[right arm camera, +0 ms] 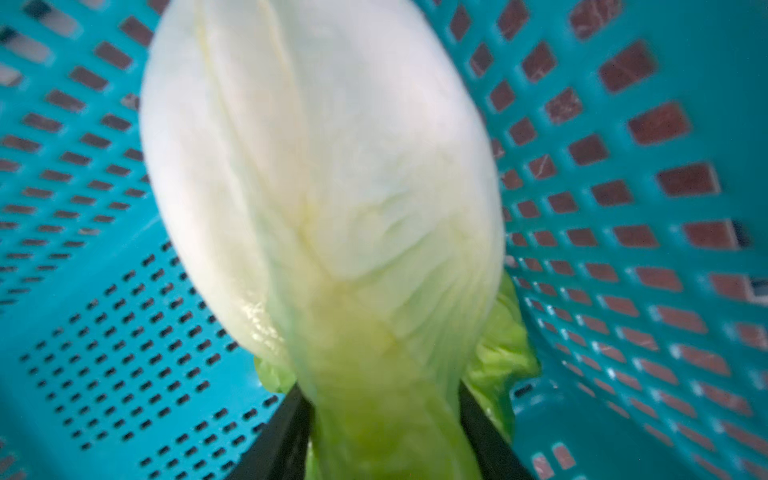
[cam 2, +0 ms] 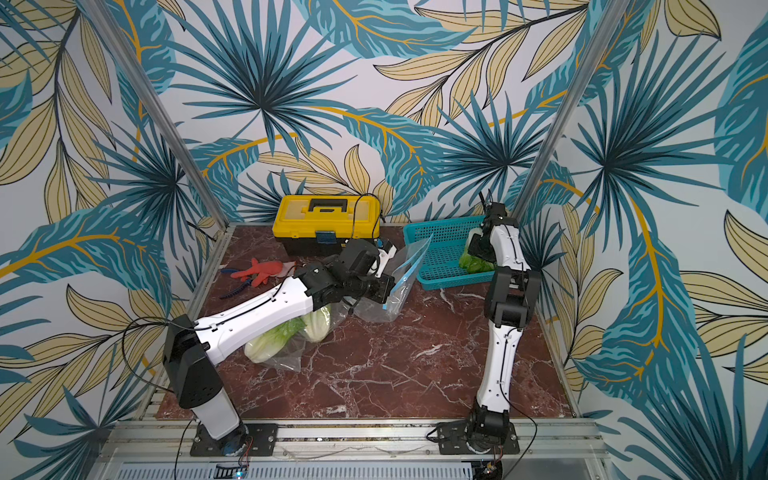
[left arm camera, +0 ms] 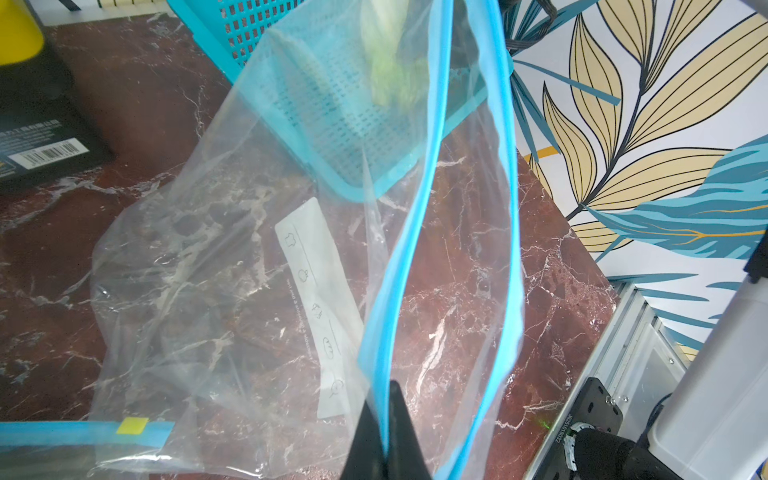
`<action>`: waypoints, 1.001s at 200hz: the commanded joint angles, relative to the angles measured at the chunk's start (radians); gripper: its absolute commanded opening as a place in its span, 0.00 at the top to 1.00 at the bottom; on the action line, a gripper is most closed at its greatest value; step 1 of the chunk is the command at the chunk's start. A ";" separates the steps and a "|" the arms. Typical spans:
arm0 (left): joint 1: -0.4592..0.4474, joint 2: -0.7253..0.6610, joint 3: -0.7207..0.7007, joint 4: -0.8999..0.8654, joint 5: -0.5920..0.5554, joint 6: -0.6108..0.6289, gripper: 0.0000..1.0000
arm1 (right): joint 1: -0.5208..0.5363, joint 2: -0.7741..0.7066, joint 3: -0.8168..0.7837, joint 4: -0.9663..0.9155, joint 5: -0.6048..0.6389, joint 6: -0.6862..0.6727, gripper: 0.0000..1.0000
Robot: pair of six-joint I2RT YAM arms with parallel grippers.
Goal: Put the chinese cabbages into a zipper bag and zip it
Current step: Pick up the Chinese cabbage from the basket, then place the Chinese cabbage in the zipper food storage bag.
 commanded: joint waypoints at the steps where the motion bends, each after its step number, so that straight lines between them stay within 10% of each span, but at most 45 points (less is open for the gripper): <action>1: 0.004 -0.012 -0.011 -0.018 -0.017 0.010 1.00 | 0.005 -0.041 -0.045 0.019 -0.085 0.008 0.70; 114: -0.026 0.008 0.042 -0.038 -0.151 -0.015 1.00 | 0.141 -0.807 -0.497 0.064 -0.322 0.167 0.91; 200: -0.179 0.037 0.112 -0.039 -0.481 0.141 1.00 | 0.310 -1.166 -0.632 -0.269 -0.817 0.315 0.96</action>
